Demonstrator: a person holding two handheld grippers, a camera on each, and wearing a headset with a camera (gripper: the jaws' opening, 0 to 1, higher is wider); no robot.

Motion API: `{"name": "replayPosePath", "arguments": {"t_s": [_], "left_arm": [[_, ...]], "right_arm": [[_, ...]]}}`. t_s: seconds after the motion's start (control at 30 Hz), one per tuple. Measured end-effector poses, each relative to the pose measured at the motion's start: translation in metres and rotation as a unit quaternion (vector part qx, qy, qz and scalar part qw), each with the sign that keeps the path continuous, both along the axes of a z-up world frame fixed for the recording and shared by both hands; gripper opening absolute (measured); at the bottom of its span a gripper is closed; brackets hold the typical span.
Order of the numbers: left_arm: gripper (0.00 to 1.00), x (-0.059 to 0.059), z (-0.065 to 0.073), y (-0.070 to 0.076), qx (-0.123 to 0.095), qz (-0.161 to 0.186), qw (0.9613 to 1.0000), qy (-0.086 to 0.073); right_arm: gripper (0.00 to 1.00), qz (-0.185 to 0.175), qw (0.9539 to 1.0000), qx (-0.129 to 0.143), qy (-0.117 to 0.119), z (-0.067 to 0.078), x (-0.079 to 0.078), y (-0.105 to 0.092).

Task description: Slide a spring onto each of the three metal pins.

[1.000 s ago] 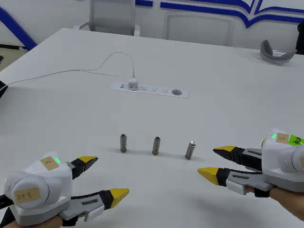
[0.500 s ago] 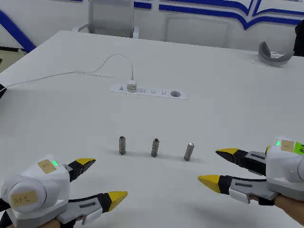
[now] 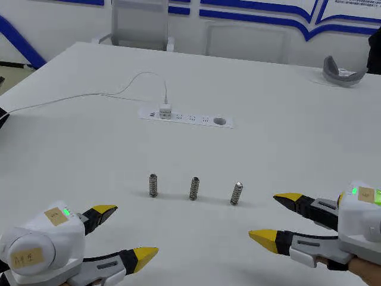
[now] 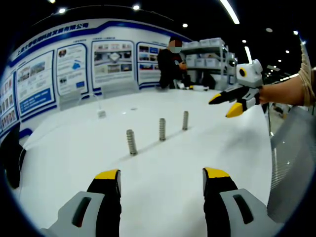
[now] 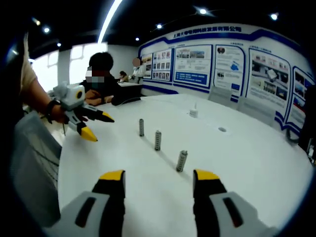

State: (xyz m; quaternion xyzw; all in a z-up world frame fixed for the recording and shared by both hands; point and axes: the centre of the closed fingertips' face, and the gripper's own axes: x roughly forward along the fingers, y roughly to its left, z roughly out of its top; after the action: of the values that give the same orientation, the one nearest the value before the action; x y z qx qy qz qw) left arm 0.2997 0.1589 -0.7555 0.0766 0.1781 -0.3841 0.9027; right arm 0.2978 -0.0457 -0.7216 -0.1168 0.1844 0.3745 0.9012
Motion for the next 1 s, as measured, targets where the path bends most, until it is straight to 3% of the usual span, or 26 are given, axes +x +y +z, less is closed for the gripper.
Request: {"name": "replayPosePath", "arguments": {"t_s": [1.0], "left_arm": [[0.68,-0.0025,0.0008,0.0028,0.000,0.004,1.0000,0.000]], "right_arm": [[0.57,-0.003,0.9999,0.009,-0.005,0.0019,-0.0037,0.0021]]}}
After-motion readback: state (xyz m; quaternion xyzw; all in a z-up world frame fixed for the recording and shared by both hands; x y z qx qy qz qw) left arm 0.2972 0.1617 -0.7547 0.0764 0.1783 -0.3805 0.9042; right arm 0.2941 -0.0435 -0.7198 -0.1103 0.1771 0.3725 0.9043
